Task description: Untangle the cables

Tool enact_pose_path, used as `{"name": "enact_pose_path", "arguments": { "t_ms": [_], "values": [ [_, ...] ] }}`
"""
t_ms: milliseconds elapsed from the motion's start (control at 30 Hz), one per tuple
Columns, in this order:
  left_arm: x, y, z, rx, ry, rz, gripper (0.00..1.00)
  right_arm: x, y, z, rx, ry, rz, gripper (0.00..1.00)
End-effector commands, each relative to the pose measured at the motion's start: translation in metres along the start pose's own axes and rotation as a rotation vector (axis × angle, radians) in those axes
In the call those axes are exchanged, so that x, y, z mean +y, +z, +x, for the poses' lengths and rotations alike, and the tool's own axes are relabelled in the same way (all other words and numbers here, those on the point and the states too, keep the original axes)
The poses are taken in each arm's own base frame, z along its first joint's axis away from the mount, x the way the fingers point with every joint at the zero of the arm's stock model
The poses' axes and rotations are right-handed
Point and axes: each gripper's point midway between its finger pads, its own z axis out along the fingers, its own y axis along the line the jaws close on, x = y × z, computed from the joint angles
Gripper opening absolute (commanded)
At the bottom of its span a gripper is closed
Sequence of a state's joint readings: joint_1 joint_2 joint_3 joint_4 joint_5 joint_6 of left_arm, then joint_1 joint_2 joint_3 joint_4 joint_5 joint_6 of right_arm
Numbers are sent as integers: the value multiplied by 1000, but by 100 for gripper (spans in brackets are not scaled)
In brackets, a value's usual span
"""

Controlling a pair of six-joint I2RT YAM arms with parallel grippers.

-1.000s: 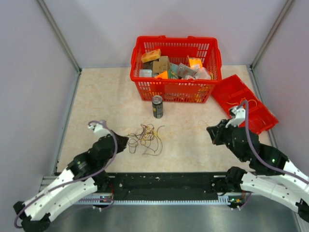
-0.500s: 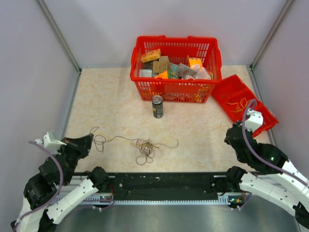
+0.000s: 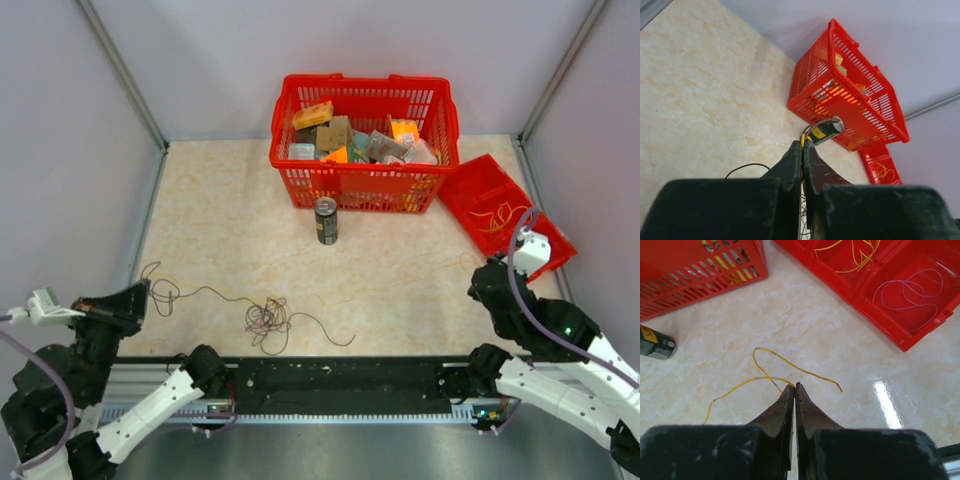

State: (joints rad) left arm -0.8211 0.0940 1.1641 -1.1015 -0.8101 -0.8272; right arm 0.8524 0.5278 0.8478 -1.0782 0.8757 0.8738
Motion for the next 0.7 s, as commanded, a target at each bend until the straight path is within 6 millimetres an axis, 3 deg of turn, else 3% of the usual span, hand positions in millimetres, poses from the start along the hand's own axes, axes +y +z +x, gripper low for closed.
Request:
{"name": "enact_pose_path", "arguments": {
  "t_ms": [0, 133, 233, 333, 433, 533, 600, 667],
  "values": [
    [-5, 21, 42, 108, 117, -19, 0, 9, -22, -39, -88, 127, -129, 0],
    [-8, 50, 101, 245, 247, -60, 5, 12, -57, -83, -189, 207, -301, 0],
    [3, 66, 142, 353, 356, -148, 8, 15, -78, -108, -232, 224, -382, 0],
    [16, 75, 162, 391, 386, -247, 10, 32, -88, -118, -217, 183, -454, 0],
    [10, 79, 175, 425, 379, -221, 9, 75, -85, -113, -152, 107, -545, 0],
    [-11, 81, 186, 449, 322, -108, 11, 138, -90, -99, -54, 15, -735, 0],
    [-19, 80, 190, 459, 283, -61, 12, 188, -98, -81, 54, -54, -909, 0],
    [-18, 78, 189, 456, 257, -72, 10, 238, -105, -50, 212, -136, -1083, 0]
  ]
}}
